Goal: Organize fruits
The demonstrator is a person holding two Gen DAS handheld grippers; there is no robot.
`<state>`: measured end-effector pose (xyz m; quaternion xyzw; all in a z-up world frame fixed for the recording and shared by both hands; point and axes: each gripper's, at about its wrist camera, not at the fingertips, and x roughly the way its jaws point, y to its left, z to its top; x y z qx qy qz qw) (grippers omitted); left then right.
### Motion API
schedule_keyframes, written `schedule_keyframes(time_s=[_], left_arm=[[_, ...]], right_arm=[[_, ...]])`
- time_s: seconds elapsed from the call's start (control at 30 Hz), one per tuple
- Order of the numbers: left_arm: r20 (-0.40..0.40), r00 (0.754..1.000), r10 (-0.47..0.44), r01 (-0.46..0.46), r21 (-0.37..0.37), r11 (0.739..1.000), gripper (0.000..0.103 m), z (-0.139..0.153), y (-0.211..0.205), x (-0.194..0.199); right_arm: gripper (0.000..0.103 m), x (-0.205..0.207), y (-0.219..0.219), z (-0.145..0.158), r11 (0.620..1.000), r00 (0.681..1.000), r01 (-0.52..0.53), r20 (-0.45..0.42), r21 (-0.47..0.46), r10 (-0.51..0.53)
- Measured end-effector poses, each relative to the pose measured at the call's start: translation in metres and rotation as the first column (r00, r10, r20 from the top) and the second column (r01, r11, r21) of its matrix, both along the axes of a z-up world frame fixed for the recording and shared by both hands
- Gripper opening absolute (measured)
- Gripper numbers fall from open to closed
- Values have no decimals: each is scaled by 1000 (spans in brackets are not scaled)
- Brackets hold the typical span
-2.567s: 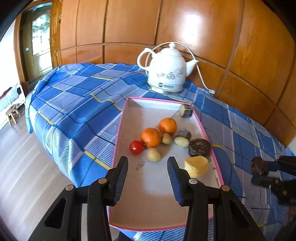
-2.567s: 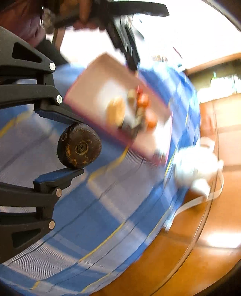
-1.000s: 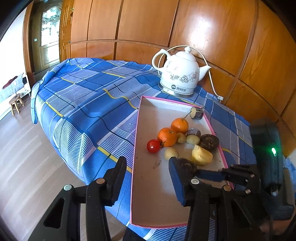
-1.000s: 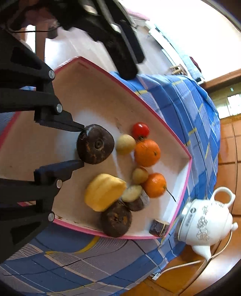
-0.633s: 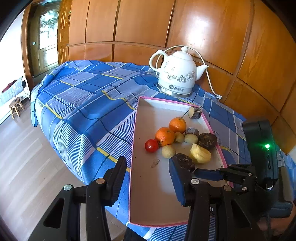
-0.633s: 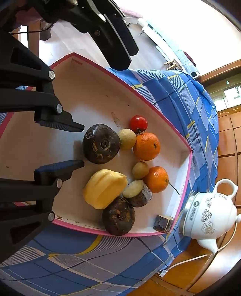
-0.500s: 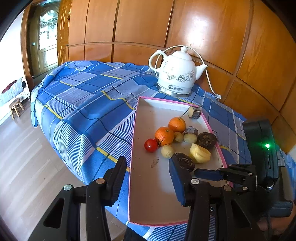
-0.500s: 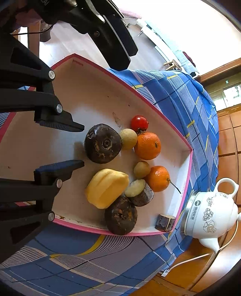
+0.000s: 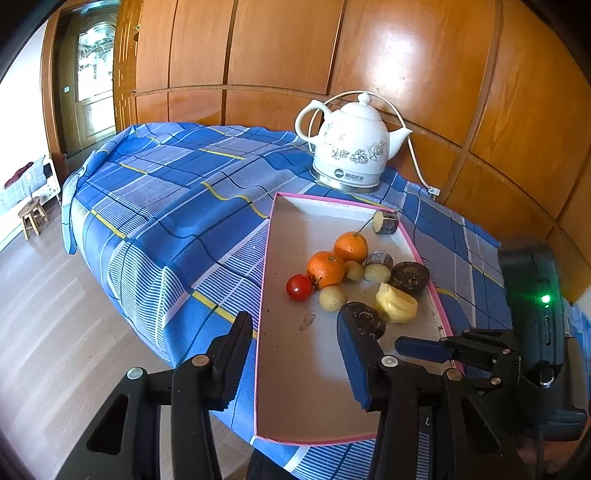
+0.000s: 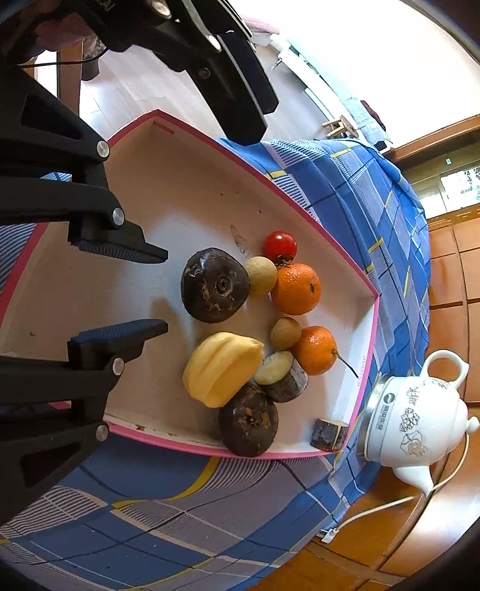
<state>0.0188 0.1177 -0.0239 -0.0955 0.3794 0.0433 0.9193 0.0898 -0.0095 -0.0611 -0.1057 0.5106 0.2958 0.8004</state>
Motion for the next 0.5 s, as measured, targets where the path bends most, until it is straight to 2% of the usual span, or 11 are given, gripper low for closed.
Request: schedule_keyframes(time_s=[0.3, 0.5], left_arm=[[2, 1000, -4, 4, 11, 1000, 54, 1, -6, -2], [10, 1000, 4, -4, 20, 1000, 60, 2, -8, -5]], right_arm=[[32, -6, -8, 9, 999, 999, 34, 24, 16, -35], [32, -18, -19, 23, 996, 994, 80, 79, 36, -82]])
